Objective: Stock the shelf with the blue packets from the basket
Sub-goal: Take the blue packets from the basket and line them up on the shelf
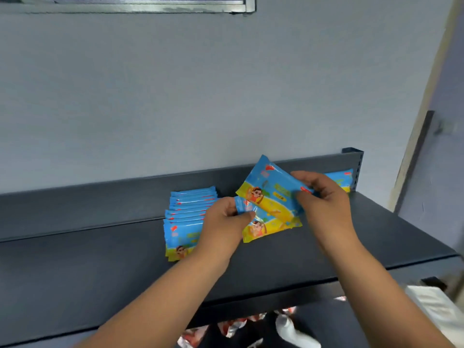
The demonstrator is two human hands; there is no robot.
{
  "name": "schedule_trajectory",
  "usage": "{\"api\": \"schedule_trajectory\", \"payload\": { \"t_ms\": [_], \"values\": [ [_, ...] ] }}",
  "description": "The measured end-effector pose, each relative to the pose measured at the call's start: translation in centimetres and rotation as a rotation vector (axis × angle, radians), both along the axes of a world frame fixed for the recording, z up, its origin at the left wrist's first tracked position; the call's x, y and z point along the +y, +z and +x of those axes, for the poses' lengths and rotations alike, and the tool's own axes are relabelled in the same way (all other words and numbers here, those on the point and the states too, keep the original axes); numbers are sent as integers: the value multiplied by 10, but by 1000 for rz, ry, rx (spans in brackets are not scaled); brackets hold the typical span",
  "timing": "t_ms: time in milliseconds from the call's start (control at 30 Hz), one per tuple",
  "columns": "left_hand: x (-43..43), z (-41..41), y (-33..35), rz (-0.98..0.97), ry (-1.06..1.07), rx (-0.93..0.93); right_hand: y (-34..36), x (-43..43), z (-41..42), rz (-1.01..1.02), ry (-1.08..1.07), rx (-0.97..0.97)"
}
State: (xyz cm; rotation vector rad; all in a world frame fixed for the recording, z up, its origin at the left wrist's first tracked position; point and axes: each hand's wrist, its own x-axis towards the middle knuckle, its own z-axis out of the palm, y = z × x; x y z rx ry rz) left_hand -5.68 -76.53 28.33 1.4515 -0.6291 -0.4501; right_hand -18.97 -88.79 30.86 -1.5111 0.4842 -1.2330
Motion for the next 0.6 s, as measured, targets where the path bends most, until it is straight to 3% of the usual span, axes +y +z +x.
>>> {"api": "schedule_trajectory", "payload": {
  "t_ms": [133, 433, 600],
  "values": [
    [-75, 1, -19, 30, 100, 23, -9, -61, -4, -7, -18, 85],
    [-140, 45, -53, 334, 383, -338, -29, -130, 10, -187, 43, 369],
    [-157, 57, -54, 396, 384, -383, -44, -146, 21, -262, 125, 462]
  ]
}}
